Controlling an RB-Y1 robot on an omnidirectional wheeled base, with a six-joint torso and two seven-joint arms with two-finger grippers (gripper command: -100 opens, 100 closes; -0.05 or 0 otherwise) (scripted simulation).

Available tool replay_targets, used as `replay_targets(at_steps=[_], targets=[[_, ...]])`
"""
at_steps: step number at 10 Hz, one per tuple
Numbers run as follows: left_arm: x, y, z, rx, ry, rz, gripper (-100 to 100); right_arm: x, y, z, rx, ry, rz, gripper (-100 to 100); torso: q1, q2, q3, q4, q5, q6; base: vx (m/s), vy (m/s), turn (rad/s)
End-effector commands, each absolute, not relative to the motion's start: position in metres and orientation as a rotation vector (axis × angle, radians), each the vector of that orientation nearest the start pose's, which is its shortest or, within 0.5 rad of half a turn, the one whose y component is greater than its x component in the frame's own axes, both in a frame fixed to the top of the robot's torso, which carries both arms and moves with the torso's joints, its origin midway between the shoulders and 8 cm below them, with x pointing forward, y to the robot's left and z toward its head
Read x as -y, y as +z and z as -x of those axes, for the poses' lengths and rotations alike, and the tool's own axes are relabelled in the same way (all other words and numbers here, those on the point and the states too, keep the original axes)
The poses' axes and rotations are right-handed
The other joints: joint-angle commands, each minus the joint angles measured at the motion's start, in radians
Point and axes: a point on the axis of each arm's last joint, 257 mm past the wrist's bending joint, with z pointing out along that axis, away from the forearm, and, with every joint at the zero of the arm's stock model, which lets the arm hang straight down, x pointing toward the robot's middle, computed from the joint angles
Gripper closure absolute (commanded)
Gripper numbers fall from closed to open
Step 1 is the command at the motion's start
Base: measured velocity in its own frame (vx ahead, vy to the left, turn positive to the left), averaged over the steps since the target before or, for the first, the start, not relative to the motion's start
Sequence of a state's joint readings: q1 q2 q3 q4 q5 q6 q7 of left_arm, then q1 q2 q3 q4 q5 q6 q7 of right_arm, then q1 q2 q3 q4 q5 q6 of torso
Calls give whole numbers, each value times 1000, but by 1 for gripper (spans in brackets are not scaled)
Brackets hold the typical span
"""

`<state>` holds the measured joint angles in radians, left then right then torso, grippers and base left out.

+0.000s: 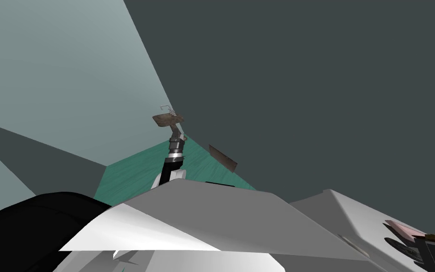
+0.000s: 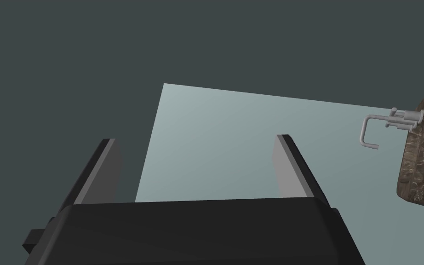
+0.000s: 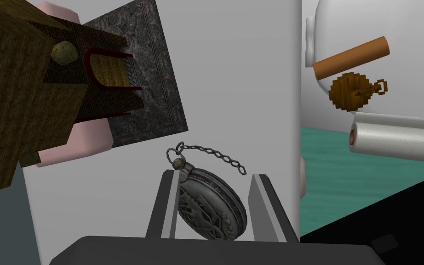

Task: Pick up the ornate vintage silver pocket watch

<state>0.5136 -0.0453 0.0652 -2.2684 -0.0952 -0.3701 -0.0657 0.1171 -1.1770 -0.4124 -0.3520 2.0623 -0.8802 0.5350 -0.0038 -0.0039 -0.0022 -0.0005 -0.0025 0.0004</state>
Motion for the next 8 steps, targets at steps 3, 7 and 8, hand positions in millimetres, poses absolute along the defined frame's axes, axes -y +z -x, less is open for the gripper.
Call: replay_targets(at_steps=[3,7,8], targets=[[-305,-12,-361,-746,-1070,724,0,830,-329,-55,-2926,-667,1305,0,0,0,0,0,0,0,0,0,0],[-305,-12,-361,-746,-1070,725,0,831,-320,-52,-2935,-647,1312,100,3,0,0,0,0,2,2,36,-10],[-305,-12,-361,-746,-1070,724,0,829,-320,-52,-2941,-640,1296,0,2,0,0,0,0,1,0,0,0]])
